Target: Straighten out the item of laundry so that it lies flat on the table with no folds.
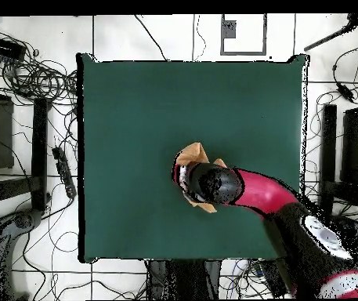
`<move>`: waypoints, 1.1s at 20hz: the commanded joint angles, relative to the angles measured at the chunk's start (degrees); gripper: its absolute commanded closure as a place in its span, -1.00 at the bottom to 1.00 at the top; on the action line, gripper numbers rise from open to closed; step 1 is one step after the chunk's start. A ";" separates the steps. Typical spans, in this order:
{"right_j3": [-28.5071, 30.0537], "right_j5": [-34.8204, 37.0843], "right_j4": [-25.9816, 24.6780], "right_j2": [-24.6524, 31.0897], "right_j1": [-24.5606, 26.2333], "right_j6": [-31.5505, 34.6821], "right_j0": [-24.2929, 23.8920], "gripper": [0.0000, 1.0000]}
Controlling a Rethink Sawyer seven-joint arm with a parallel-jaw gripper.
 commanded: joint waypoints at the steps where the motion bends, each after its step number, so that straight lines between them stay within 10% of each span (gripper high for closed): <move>1: -18.15 19.01 -4.05 -39.59 -4.06 46.79 38.80 1.00; 9: -33.91 31.24 2.70 -53.94 15.45 66.38 54.47 1.00; 22: -42.76 40.05 9.24 -52.57 21.24 80.52 57.99 1.00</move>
